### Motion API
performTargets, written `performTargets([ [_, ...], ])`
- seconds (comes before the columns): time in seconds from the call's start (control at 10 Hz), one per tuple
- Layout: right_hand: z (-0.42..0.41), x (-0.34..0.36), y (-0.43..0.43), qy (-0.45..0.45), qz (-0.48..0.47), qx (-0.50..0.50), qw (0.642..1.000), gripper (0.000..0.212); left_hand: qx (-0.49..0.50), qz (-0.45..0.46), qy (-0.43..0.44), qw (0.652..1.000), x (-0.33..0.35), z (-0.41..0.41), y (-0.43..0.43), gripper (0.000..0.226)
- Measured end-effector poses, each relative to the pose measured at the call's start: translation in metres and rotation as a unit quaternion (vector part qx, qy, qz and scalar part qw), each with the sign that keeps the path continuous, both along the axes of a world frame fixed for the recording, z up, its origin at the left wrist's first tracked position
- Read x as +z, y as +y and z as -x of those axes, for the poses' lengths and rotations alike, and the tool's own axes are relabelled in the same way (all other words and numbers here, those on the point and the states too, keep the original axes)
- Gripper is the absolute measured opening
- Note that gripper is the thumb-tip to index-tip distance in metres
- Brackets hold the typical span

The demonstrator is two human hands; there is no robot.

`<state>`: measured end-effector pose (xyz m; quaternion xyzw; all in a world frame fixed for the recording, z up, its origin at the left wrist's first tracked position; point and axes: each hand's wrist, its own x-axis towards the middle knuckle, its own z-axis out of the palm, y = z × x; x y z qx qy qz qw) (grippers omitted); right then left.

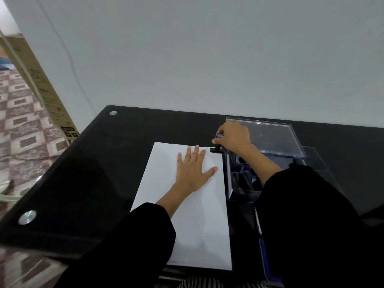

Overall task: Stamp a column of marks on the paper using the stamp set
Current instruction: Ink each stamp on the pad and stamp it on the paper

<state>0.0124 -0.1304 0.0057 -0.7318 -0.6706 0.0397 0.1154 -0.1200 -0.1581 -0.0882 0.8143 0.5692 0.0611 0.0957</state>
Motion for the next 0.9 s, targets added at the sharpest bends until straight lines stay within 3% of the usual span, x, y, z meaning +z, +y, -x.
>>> performTargets([
  [0.9,0.004,-0.013,-0.001,-0.041,-0.017,-0.017,0.999,0.028,0.006,-0.006,0.016,1.000,-0.001,-0.002,0.000,0.075],
])
